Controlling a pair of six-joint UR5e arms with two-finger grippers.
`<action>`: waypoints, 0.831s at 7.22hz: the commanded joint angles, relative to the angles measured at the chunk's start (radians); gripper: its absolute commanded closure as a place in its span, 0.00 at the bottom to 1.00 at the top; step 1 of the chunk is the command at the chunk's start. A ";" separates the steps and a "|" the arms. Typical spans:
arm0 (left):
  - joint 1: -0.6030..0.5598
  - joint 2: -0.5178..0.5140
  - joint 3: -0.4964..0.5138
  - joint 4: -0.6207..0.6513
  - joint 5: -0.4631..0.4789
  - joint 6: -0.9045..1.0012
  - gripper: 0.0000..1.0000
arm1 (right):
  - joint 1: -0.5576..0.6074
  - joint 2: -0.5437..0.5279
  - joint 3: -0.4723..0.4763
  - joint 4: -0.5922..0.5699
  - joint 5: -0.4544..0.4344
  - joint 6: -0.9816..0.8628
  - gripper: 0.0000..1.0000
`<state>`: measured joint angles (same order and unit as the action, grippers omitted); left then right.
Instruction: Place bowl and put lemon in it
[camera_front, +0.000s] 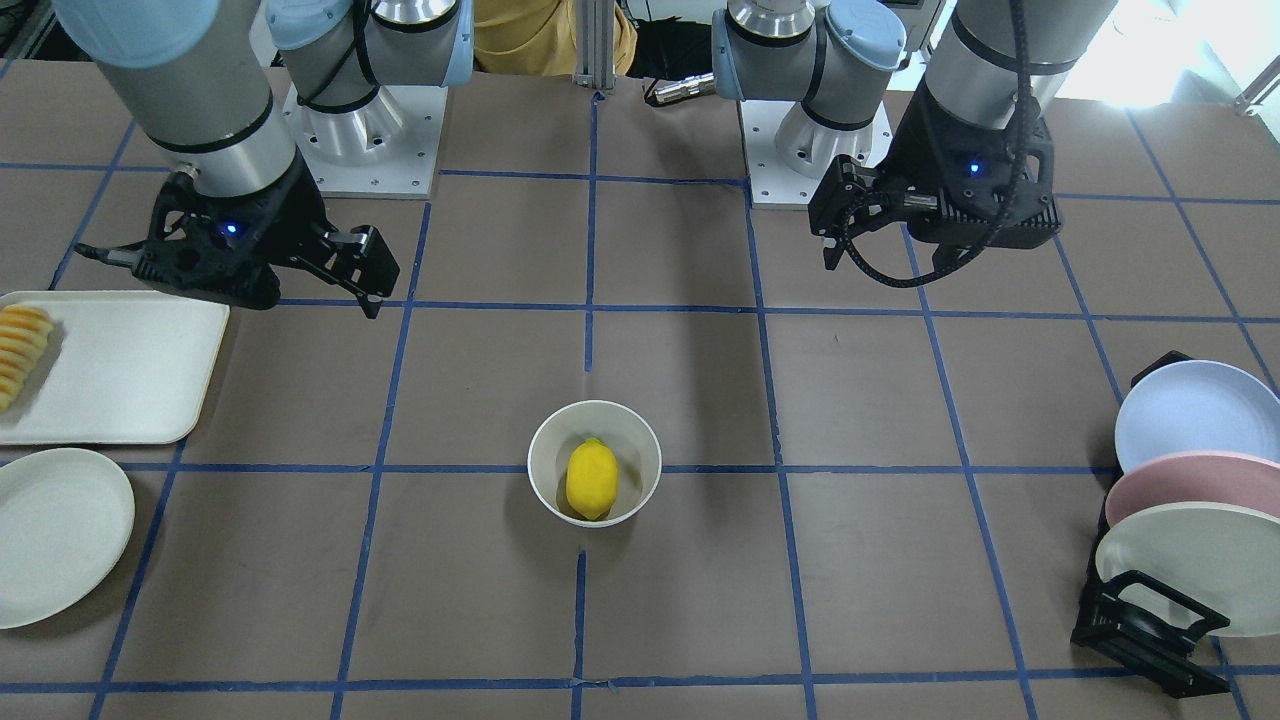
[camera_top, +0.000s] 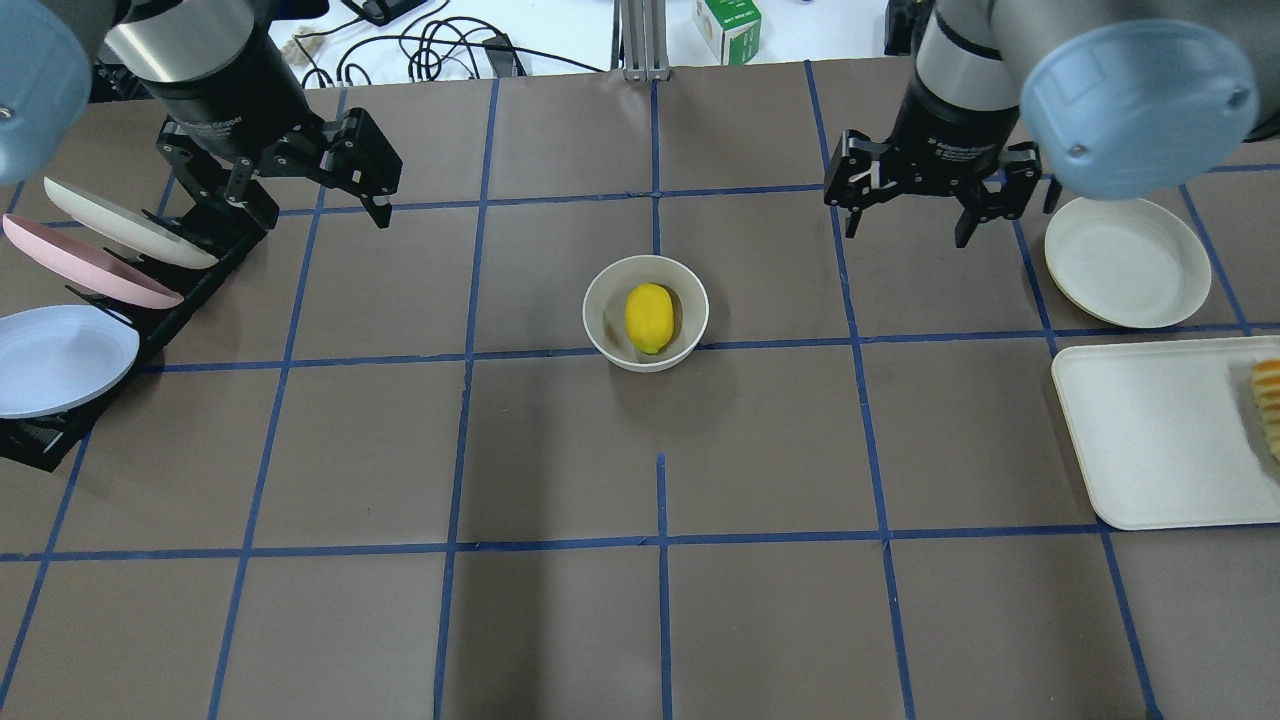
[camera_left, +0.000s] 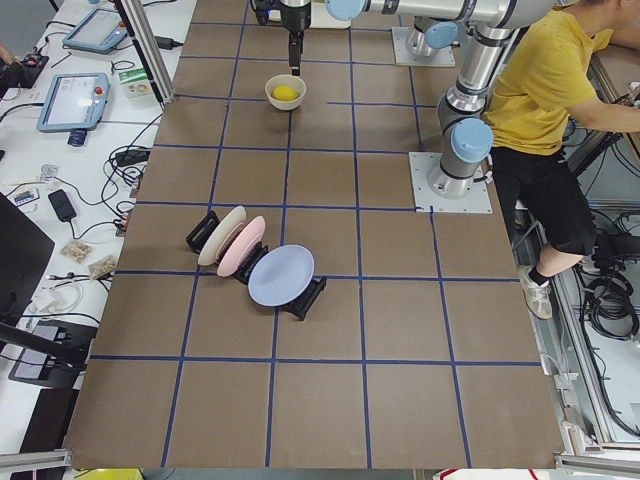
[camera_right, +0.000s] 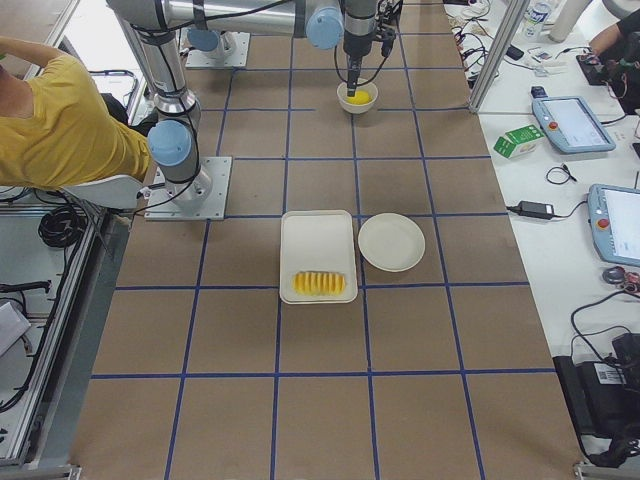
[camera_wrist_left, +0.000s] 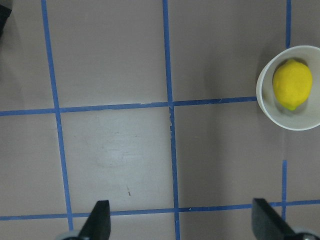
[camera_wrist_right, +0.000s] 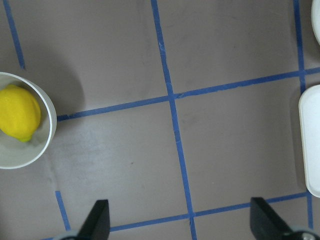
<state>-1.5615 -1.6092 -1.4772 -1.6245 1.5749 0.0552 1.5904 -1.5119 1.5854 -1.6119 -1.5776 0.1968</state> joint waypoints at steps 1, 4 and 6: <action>-0.002 0.000 0.000 0.001 0.004 0.005 0.00 | -0.033 -0.034 -0.001 0.075 -0.004 -0.031 0.00; -0.002 0.000 0.003 0.003 0.000 -0.001 0.00 | -0.033 -0.054 -0.002 0.104 -0.009 -0.091 0.00; -0.002 0.000 0.003 0.003 0.000 -0.002 0.00 | -0.033 -0.056 -0.002 0.104 -0.009 -0.088 0.00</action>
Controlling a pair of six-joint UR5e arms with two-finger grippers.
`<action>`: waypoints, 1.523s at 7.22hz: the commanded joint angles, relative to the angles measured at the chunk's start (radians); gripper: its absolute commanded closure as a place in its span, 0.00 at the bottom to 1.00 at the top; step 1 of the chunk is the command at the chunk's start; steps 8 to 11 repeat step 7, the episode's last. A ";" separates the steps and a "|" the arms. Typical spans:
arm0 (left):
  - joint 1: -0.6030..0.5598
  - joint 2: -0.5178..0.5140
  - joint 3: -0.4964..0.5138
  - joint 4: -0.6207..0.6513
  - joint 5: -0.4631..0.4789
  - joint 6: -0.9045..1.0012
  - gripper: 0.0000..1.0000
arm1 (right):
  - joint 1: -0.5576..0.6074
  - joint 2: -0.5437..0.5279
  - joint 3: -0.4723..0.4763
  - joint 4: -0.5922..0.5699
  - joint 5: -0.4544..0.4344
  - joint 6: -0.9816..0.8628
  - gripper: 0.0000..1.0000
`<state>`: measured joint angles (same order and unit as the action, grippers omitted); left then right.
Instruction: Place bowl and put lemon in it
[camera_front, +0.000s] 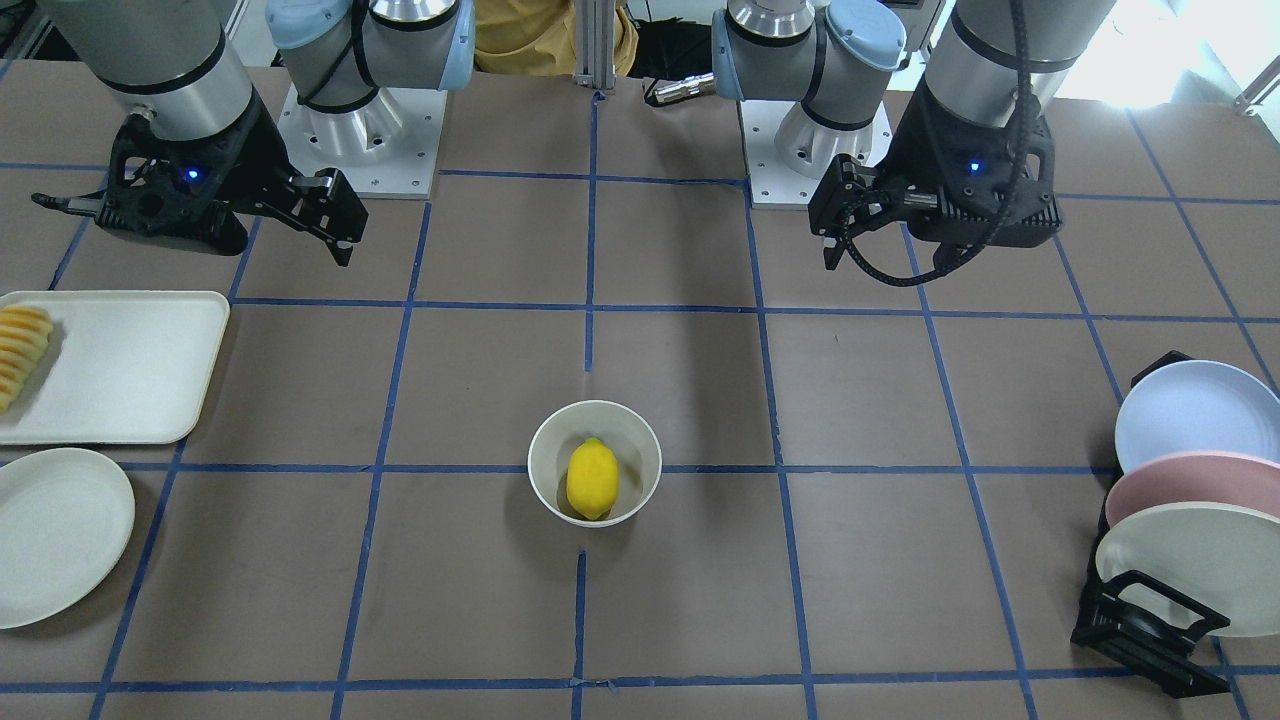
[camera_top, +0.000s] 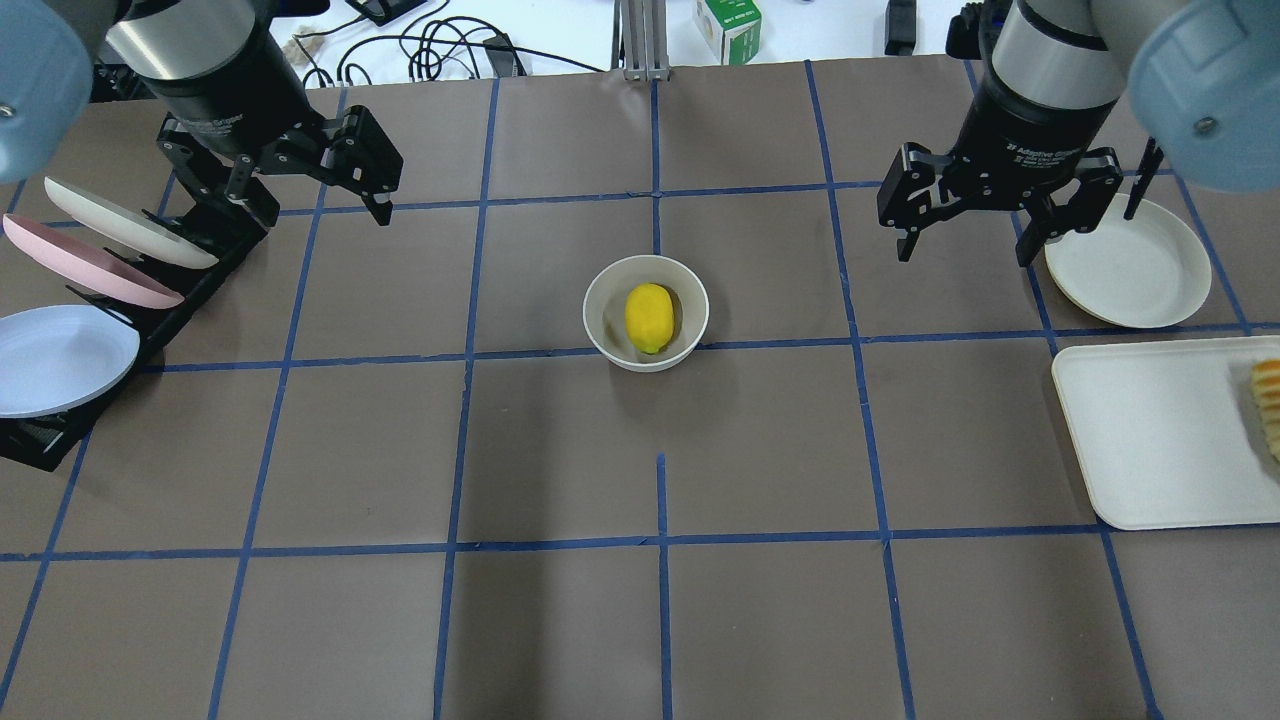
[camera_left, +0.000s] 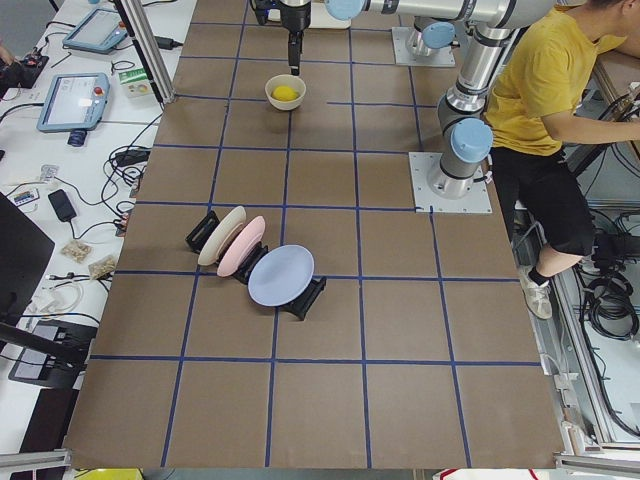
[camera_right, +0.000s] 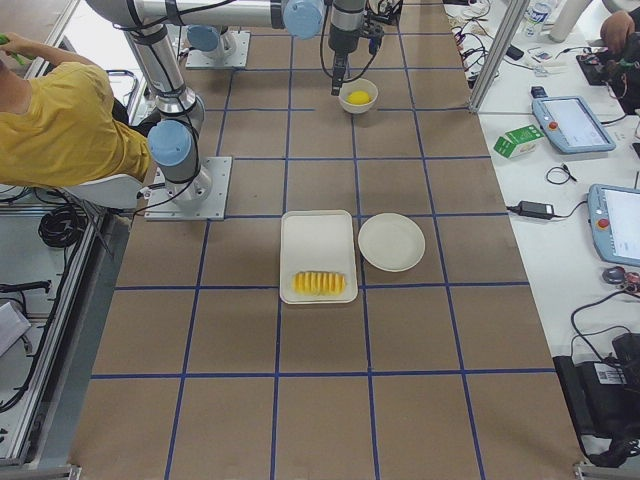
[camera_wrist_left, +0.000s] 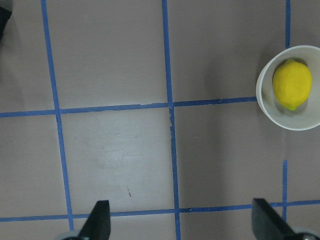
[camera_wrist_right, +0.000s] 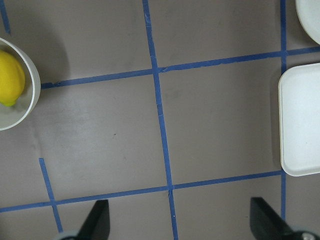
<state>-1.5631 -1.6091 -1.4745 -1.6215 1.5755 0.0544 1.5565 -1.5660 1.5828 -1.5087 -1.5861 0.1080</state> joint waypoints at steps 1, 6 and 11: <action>0.000 0.000 -0.001 0.000 0.000 -0.001 0.00 | 0.000 -0.002 0.000 0.002 0.003 0.001 0.00; 0.000 0.000 -0.001 0.002 0.000 -0.001 0.00 | 0.002 -0.011 0.003 0.004 0.002 0.001 0.00; 0.000 0.000 -0.001 0.002 0.000 -0.001 0.00 | 0.002 -0.012 0.003 0.004 0.002 0.001 0.00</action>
